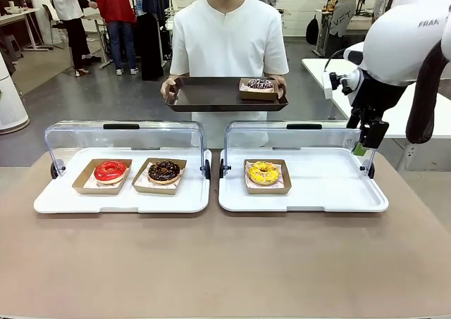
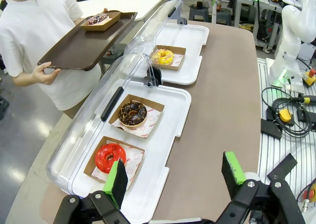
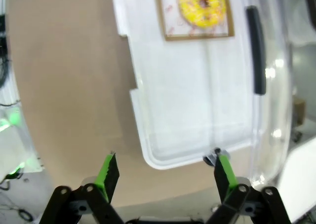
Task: Provide the desired donut to the person.
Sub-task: Pick up and lift the Paper togo box containing the Donut pointed at by the person.
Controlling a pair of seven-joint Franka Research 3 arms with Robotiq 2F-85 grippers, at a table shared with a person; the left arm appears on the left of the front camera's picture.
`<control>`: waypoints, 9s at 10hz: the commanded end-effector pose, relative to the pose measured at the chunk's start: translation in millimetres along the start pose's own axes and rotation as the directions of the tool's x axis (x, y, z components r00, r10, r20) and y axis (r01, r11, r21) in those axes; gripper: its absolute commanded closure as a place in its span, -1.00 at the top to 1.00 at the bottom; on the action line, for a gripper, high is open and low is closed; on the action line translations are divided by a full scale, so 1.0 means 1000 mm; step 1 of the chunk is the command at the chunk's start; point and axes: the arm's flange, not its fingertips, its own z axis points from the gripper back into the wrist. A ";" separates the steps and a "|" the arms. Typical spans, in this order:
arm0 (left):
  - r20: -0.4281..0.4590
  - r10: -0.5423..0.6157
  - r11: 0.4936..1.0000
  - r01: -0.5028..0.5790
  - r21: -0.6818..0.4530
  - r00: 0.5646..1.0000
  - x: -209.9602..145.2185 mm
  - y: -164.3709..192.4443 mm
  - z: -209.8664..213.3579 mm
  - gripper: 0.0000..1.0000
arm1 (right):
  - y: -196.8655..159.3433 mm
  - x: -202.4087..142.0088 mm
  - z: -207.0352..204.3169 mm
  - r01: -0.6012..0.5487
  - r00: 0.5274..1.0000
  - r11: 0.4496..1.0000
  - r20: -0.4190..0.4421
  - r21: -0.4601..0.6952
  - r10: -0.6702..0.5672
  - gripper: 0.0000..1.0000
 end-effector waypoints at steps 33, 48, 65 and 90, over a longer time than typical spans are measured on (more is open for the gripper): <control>0.017 -0.014 1.000 0.014 0.002 1.000 -0.001 0.000 0.000 1.00 | -0.051 -0.279 -0.013 -0.091 0.410 0.961 0.889 0.262 -0.203 1.00; -0.296 -0.088 0.996 0.091 -0.005 0.951 0.024 0.012 -0.039 1.00 | -0.051 -0.279 -0.013 -0.091 0.410 0.961 0.889 0.262 -0.203 1.00; -0.719 -0.409 0.911 0.301 -0.282 0.563 -0.060 0.062 -0.256 1.00 | -0.051 -0.279 -0.013 -0.091 0.410 0.961 0.889 0.262 -0.203 1.00; -0.787 -0.329 0.941 0.246 -0.231 0.522 -0.098 0.128 -0.286 1.00 | -0.051 -0.279 -0.013 -0.091 0.410 0.961 0.889 0.262 -0.203 1.00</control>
